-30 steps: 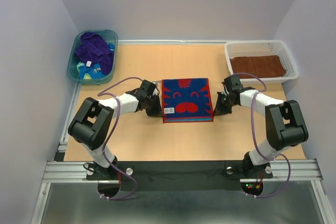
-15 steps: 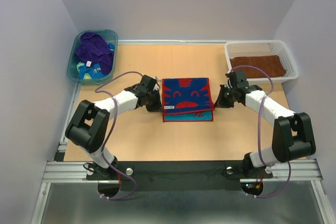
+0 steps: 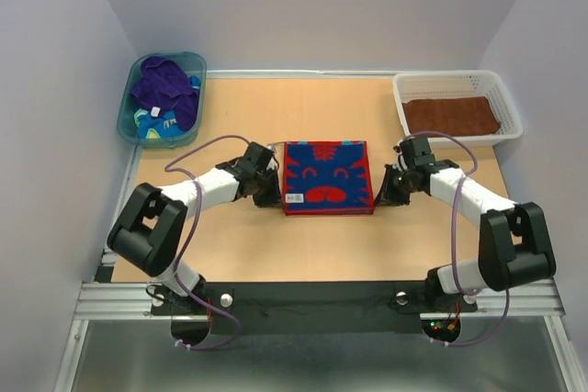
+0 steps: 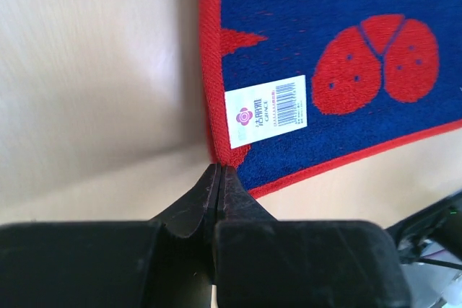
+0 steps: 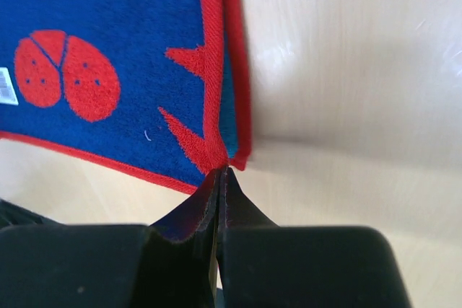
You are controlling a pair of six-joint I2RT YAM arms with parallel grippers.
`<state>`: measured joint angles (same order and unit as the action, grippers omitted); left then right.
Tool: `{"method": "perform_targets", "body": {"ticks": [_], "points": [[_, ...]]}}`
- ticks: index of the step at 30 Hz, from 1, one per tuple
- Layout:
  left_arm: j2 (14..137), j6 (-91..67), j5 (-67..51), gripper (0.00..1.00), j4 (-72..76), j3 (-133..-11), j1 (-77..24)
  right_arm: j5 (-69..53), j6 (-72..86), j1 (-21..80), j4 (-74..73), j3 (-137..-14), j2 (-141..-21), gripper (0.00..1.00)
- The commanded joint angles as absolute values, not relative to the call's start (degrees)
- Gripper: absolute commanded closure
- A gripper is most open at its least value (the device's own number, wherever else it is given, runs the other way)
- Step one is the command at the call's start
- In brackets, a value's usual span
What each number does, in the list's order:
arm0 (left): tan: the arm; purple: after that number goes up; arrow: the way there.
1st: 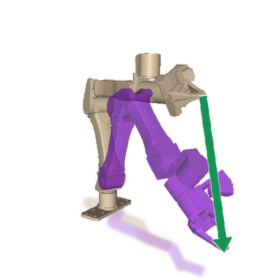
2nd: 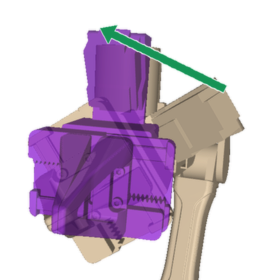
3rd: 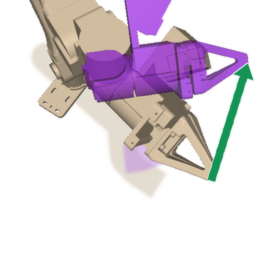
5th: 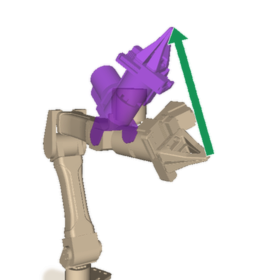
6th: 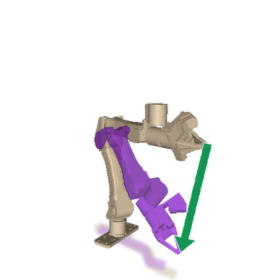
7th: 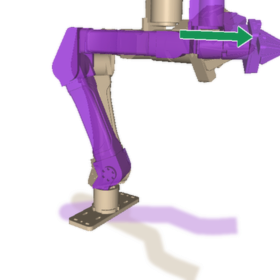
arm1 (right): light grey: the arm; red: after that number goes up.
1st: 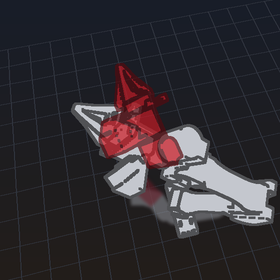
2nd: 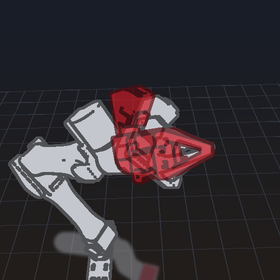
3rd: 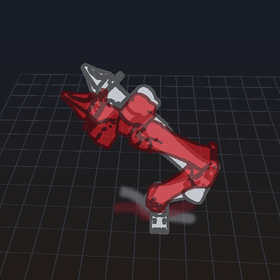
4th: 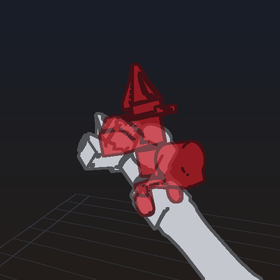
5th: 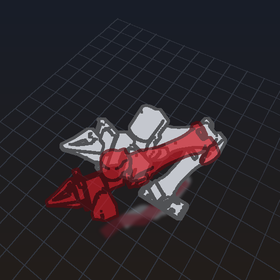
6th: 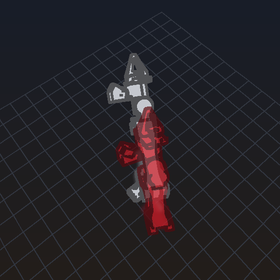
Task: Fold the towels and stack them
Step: Fold the towel
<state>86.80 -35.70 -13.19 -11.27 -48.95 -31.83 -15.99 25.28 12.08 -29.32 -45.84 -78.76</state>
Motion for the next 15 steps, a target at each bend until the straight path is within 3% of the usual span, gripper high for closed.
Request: {"method": "perform_targets", "body": {"ticks": [1,11,14,15], "points": [[90.1,-35.1,-13.5,1.0,-9.1,-46.2,-32.5,-16.4,25.1,11.9,-28.8,-43.1,-81.9,1.0],[91.8,-35.4,-13.1,1.0,-7.6,-44.5,-32.9,-15.7,24.9,11.9,-26.4,-39.3,-85.1,0.99],[90.6,-35.7,-13.1,0.94,-7.8,-44.0,-33.0,-14.8,25.0,11.9,-26.6,-39.3,-82.7,0.85],[89.6,-35.8,-13.2,0.89,-8.1,-44.0,-33.0,-14.4,25.0,12.0,-26.9,-39.7,-81.6,0.75]]}}
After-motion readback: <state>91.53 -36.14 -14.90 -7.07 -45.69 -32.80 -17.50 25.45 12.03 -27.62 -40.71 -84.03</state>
